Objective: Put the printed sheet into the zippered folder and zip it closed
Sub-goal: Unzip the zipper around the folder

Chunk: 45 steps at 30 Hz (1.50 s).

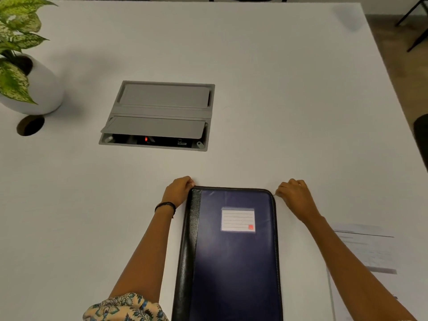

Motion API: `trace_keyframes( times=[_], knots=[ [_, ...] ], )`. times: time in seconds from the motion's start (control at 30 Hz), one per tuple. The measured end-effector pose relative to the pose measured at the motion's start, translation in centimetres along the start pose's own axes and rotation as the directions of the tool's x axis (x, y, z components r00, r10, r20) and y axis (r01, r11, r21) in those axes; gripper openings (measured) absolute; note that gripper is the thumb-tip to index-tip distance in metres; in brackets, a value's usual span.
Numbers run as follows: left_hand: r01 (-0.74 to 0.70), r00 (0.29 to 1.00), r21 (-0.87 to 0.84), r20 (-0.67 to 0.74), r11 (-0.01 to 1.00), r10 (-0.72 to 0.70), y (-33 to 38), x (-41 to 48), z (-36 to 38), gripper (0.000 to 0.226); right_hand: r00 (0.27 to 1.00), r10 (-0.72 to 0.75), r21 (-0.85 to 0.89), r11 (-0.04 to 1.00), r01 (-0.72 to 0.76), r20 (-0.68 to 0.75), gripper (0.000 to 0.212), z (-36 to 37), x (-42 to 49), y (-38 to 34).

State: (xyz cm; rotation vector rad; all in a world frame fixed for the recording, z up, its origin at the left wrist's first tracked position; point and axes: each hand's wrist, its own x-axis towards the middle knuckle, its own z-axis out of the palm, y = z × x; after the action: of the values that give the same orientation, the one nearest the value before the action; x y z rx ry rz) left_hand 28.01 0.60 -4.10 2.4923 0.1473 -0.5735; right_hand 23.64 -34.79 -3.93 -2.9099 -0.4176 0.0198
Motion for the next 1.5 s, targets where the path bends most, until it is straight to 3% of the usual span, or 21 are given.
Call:
trace_keyframes(
  times=[0.13,0.23,0.3,0.47,0.6,0.8,1.0,1.23,1.4,1.5],
  knots=[
    [0.005,0.999,0.009,-0.041,1.000,-0.005,0.8,-0.3,0.1,0.020,0.984,0.178,0.141,0.974,-0.177,0.009,0.012,1.5,-1.2,-1.1],
    [-0.039,0.997,0.115,-0.059,0.993,0.046,2.3,-0.5,0.5,0.022,0.972,0.236,0.209,0.949,-0.234,0.017,0.014,2.1,-1.2,-1.4],
    [-0.081,0.996,0.131,-0.022,0.988,0.084,3.9,-0.6,1.3,0.024,0.971,0.238,0.238,0.941,-0.240,0.034,0.015,2.1,-1.0,-1.5],
    [-0.198,0.971,-0.020,0.135,0.980,0.199,8.6,-0.9,4.4,0.021,0.972,0.225,0.272,0.933,-0.235,0.069,0.016,1.9,-1.0,-1.2],
    [-0.200,0.963,-0.082,0.168,0.976,0.211,11.7,-0.9,6.8,0.023,0.971,0.224,0.229,0.944,-0.237,0.082,0.018,1.7,-1.1,-1.0],
    [-0.147,0.973,-0.026,0.175,0.989,0.149,13.5,-1.0,8.6,0.024,0.972,0.225,0.164,0.959,-0.233,0.062,0.020,1.3,-1.4,-0.9],
    [-0.110,0.985,-0.037,0.128,0.993,0.114,13.5,-1.1,9.3,0.021,0.967,0.182,0.086,0.976,-0.200,0.179,0.025,1.1,-2.9,-0.2],
    [-0.108,0.988,-0.030,0.105,0.994,0.110,13.7,-1.4,9.3,0.024,0.977,0.185,0.128,0.972,-0.197,0.103,0.028,1.1,-6.5,-1.8],
    [-0.121,0.989,-0.008,0.084,0.993,0.122,13.8,-1.7,9.4,0.025,0.966,0.197,0.129,0.967,-0.219,0.165,0.028,1.0,-10.3,-3.5],
    [-0.138,0.988,0.018,0.070,0.990,0.136,13.9,-1.9,9.4,0.025,0.980,0.173,0.091,0.979,-0.182,0.095,0.040,0.6,-12.6,-4.8]
  ],
)
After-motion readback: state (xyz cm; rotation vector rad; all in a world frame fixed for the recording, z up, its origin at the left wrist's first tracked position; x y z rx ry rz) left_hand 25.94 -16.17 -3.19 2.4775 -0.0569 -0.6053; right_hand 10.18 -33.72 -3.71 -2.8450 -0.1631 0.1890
